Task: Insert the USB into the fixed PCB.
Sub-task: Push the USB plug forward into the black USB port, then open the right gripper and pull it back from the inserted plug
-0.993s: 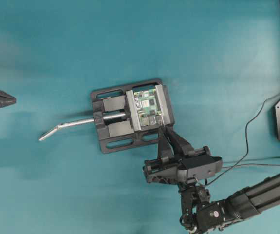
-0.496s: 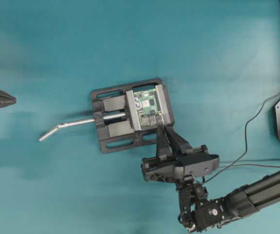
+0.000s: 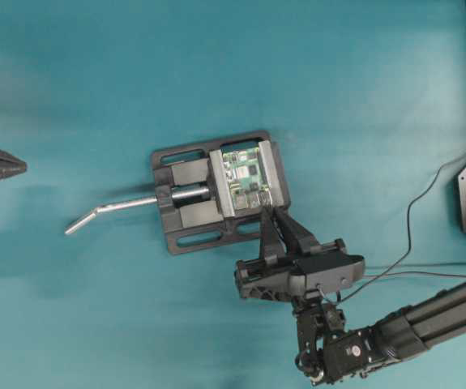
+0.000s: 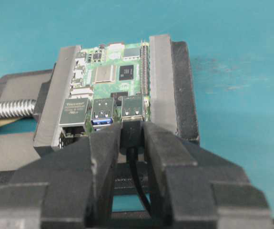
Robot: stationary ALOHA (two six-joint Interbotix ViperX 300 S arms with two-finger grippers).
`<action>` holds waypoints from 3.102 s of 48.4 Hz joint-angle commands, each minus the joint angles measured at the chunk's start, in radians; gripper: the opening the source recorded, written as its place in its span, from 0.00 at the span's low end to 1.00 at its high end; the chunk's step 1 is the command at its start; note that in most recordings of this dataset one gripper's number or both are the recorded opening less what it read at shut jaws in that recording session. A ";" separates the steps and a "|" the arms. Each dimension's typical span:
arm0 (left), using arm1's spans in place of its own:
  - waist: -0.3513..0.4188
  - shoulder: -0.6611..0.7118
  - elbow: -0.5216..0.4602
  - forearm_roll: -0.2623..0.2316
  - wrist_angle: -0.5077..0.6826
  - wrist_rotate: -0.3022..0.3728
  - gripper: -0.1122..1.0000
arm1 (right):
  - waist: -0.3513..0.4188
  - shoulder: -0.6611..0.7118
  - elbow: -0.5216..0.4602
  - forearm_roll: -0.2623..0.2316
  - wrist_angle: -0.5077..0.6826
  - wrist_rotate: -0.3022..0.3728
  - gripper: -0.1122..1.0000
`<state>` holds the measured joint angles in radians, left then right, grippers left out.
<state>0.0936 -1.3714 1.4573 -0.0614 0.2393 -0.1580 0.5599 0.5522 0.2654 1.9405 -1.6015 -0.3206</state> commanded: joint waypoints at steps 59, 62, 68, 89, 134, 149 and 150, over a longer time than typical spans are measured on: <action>-0.005 0.008 -0.026 0.003 -0.005 -0.006 0.10 | 0.009 -0.029 0.000 -0.015 0.008 -0.006 0.28; -0.005 0.008 -0.028 0.003 -0.005 -0.006 0.10 | 0.014 -0.029 0.000 -0.015 0.005 -0.006 0.28; -0.005 0.008 -0.026 0.003 -0.005 -0.006 0.10 | 0.020 -0.029 0.000 -0.015 0.005 -0.006 0.28; -0.005 0.008 -0.026 0.003 -0.005 -0.006 0.10 | 0.021 -0.034 0.006 -0.014 0.003 -0.005 0.34; -0.005 0.008 -0.026 0.003 -0.005 -0.006 0.10 | 0.034 -0.225 0.141 -0.026 0.063 -0.207 0.70; -0.005 0.008 -0.026 0.003 -0.005 -0.006 0.10 | 0.028 -0.342 0.318 -0.055 0.124 -0.219 0.70; -0.005 0.008 -0.026 0.003 -0.005 -0.006 0.10 | 0.026 -0.353 0.330 -0.058 0.141 -0.219 0.70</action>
<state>0.0936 -1.3714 1.4573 -0.0614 0.2393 -0.1580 0.5890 0.2669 0.5584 1.8975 -1.4987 -0.5384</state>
